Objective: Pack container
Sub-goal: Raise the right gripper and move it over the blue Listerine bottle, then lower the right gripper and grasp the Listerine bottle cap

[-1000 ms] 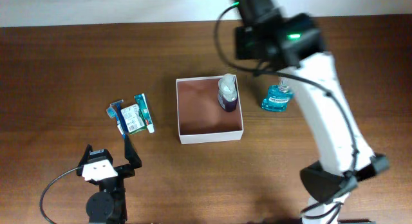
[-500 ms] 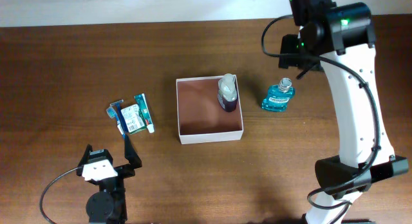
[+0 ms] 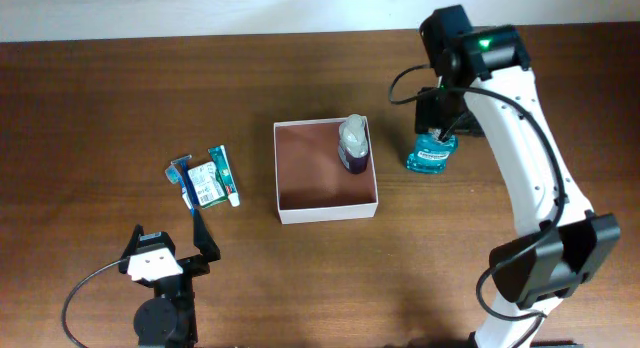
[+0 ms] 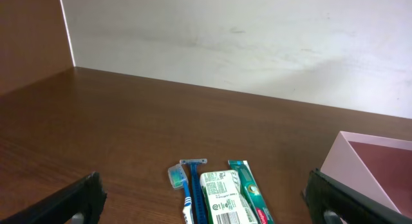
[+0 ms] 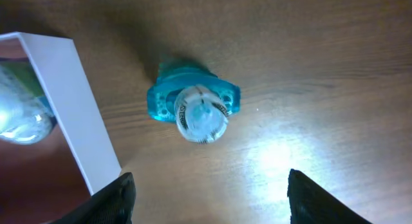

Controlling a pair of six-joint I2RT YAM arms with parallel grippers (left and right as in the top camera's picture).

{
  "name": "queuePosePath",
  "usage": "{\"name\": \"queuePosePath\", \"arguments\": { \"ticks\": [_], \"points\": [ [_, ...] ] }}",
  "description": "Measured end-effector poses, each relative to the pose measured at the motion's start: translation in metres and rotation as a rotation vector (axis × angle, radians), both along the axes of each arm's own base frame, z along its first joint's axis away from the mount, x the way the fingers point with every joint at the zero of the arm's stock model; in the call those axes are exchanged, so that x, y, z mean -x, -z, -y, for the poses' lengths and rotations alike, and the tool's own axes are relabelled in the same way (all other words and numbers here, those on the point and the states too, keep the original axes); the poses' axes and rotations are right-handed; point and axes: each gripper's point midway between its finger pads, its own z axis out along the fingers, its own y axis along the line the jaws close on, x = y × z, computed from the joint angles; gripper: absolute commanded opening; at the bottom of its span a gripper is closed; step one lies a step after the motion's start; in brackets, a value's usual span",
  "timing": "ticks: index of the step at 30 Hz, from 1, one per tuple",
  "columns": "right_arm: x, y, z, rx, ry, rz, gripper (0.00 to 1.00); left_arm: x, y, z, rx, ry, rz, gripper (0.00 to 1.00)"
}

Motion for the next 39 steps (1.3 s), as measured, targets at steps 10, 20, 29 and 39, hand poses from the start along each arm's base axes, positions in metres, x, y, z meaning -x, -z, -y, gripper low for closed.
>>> {"name": "queuePosePath", "arguments": {
  "ticks": [10,20,29,39],
  "points": [
    [-0.016,0.007,-0.004,-0.012,-0.002,0.054,0.68,0.0,0.0,0.0,0.0,0.0,0.0,0.99],
    [-0.019,0.023,0.001,-0.036,0.017,0.044,0.68,0.0,0.0,0.0,0.0,0.0,0.0,0.99],
    [-0.026,0.024,0.01,-0.091,-0.017,0.049,0.68,0.0,0.0,0.0,0.0,0.0,0.0,0.99],
    [-0.027,0.024,0.006,-0.114,-0.043,0.05,0.67,0.0,0.0,0.0,0.0,0.0,0.0,0.99]
  ]
}}
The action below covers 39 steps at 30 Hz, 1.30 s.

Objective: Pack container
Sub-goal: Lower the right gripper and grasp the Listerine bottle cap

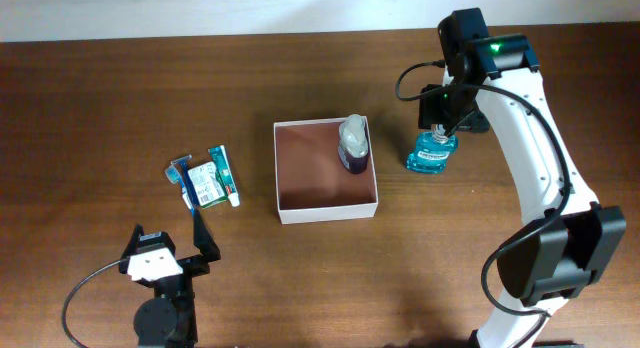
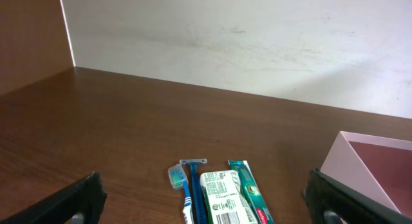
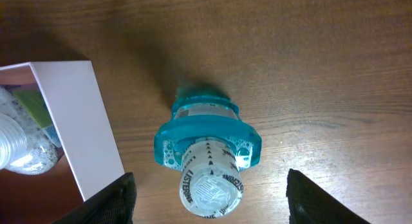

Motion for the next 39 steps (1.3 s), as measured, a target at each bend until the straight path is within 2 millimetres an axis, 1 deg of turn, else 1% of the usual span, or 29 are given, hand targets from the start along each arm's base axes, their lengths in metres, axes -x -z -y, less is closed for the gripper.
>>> {"name": "queuePosePath", "arguments": {
  "ticks": [4,9,11,13,15,25,31,34,39],
  "points": [
    [-0.001,0.001,0.0,0.0,-0.004,0.0,0.67,0.0,0.0,0.0,0.0,0.0,0.0,0.99],
    [-0.002,0.013,-0.001,0.0,-0.003,-0.03,0.66,0.0,0.0,0.0,0.0,0.0,0.0,0.99],
    [-0.003,0.016,-0.001,0.003,-0.008,-0.04,0.55,0.0,0.0,0.0,0.0,0.0,0.0,0.99],
    [-0.003,0.018,-0.002,0.001,-0.009,-0.044,0.47,0.0,0.0,0.0,0.0,0.0,0.0,0.99],
    [-0.003,0.018,-0.002,0.0,-0.008,-0.045,0.43,0.0,0.0,0.0,0.0,0.0,0.0,0.99],
    [0.0,0.019,-0.001,0.001,-0.005,-0.056,0.43,0.0,0.0,0.0,0.0,0.0,0.0,0.99],
    [0.007,0.03,0.0,0.005,-0.004,-0.09,0.43,0.0,0.0,0.0,0.0,0.0,0.0,1.0],
    [0.008,0.033,0.0,0.006,-0.004,-0.097,0.4,0.0,0.0,0.0,0.0,0.0,0.0,0.99],
    [0.005,0.033,0.0,0.004,-0.004,-0.084,0.39,0.0,0.0,0.0,0.0,0.0,0.0,0.99]
  ]
}}
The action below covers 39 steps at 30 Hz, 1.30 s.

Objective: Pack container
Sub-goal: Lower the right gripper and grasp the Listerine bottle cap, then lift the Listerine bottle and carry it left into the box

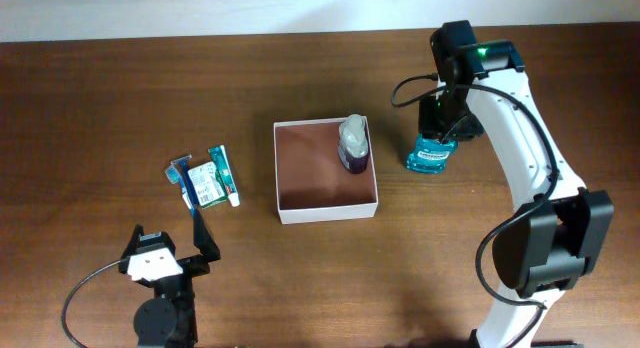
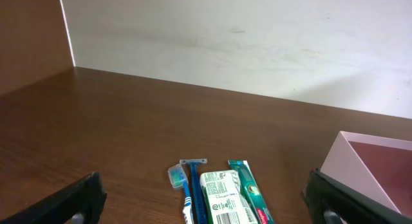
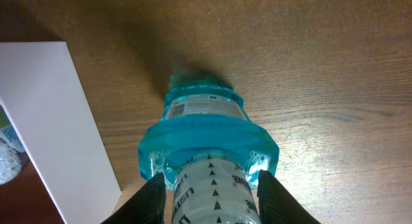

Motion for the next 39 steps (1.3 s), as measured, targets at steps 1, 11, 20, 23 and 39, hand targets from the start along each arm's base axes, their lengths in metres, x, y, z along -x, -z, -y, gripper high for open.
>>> {"name": "queuePosePath", "arguments": {
  "ticks": [1,11,20,23,39],
  "points": [
    [0.0,0.0,0.0,0.0,0.0,0.002,0.39,0.0,0.0,0.0,0.0,0.0,0.0,0.99],
    [-0.001,0.0,0.0,-0.001,-0.001,0.006,0.44,0.0,0.0,0.0,0.0,0.0,0.0,0.99],
    [-0.006,-0.001,-0.002,-0.009,0.001,0.023,0.23,0.0,0.0,0.0,0.0,0.0,0.0,0.99],
    [-0.006,-0.001,-0.003,-0.014,0.001,0.024,0.19,0.0,0.0,0.0,0.0,0.0,0.0,0.99],
    [0.001,-0.069,-0.002,-0.018,0.001,0.05,0.19,0.0,0.0,0.0,0.0,0.0,0.0,0.99]
  ]
}}
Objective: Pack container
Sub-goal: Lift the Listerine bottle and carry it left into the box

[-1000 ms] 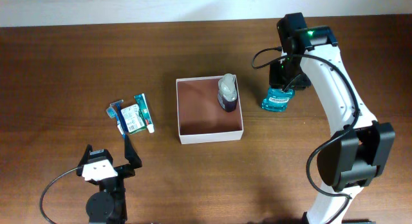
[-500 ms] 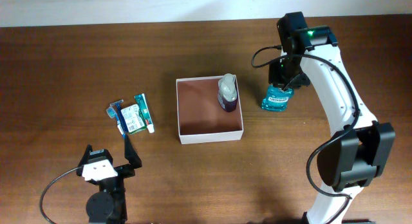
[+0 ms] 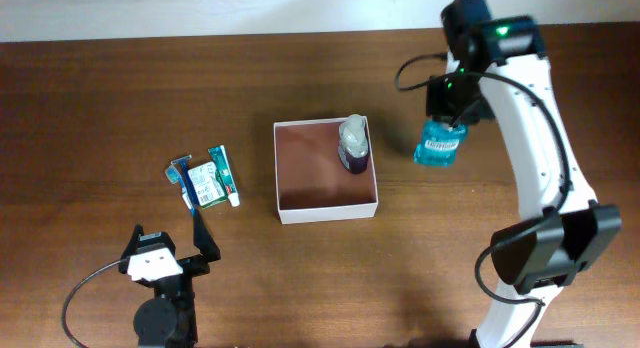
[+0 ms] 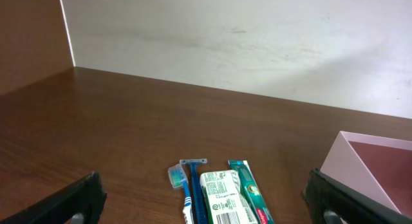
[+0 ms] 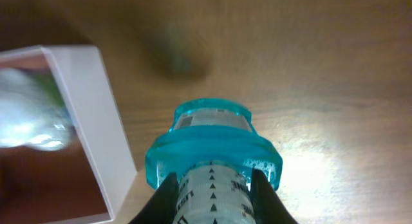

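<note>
A blue mouthwash bottle [image 3: 440,143] [image 5: 212,150] with a white cap hangs above the table, right of the white box [image 3: 326,212]. My right gripper [image 3: 452,113] [image 5: 212,197] is shut on its cap. Inside the box [image 5: 84,121], at its far right corner, stands a clear bottle with dark liquid [image 3: 353,143]. A toothbrush, razor, small green-white pack and toothpaste [image 3: 206,180] [image 4: 222,195] lie together left of the box. My left gripper [image 3: 165,263] [image 4: 205,208] stands open at the table's front left, short of those items.
The brown wooden table [image 3: 120,88] runs to a white wall at the back [image 4: 225,37]. The box's pink-white corner [image 4: 367,166] shows at the right of the left wrist view.
My right gripper, shut on the mouthwash cap, now holds the bottle raised off the table; before it stood on the wood. The left arm has not moved.
My right gripper was open high above the standing mouthwash bottle beside the box. It was then lower, still open. Then its fingers were shut on the cap. Now the bottle hangs clear of the table. The left gripper stayed open and still throughout.
</note>
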Controlling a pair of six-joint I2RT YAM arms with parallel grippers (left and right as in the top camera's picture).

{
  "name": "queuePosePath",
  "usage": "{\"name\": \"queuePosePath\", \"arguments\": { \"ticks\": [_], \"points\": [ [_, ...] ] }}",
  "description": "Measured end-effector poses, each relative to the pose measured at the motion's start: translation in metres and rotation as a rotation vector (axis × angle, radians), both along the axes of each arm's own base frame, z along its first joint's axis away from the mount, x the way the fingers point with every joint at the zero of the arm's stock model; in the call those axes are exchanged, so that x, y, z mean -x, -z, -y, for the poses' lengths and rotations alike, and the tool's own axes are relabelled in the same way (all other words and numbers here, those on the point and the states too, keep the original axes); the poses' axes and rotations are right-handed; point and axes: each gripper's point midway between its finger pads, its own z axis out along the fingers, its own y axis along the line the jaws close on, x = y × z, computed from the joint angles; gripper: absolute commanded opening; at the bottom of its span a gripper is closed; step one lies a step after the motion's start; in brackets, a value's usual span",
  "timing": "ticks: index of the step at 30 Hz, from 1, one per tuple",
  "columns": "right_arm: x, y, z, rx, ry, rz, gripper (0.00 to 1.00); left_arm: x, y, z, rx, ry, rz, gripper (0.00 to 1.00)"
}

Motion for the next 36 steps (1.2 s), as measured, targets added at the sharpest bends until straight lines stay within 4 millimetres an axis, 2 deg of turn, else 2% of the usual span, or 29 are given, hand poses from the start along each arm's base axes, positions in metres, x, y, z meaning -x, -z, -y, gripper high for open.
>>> {"name": "queuePosePath", "arguments": {
  "ticks": [4,7,11,13,27,30,36],
  "points": [
    [0.002,-0.043,-0.004,-0.027,-0.008,0.078,0.19,0.0,0.0,0.0,0.0,0.0,0.0,0.99],
    [0.004,-0.068,-0.014,-0.067,-0.026,0.133,0.19,0.0,0.0,0.0,0.0,0.0,0.0,1.0],
    [0.003,-0.097,-0.042,-0.139,-0.088,0.223,0.19,0.0,0.0,0.0,0.0,0.0,0.0,0.99],
    [0.006,-0.103,-0.055,-0.161,-0.119,0.239,0.19,0.0,0.0,0.0,0.0,0.0,0.0,0.99],
    [0.041,-0.106,-0.146,-0.236,-0.319,0.213,0.19,0.0,0.0,0.0,0.0,0.0,0.0,0.99],
    [0.047,-0.106,-0.158,-0.245,-0.343,0.207,0.19,0.0,0.0,0.0,0.0,0.0,0.0,0.99],
    [0.054,-0.097,-0.166,-0.236,-0.369,0.174,0.19,0.0,0.0,0.0,0.0,0.0,0.0,0.99]
  ]
}}
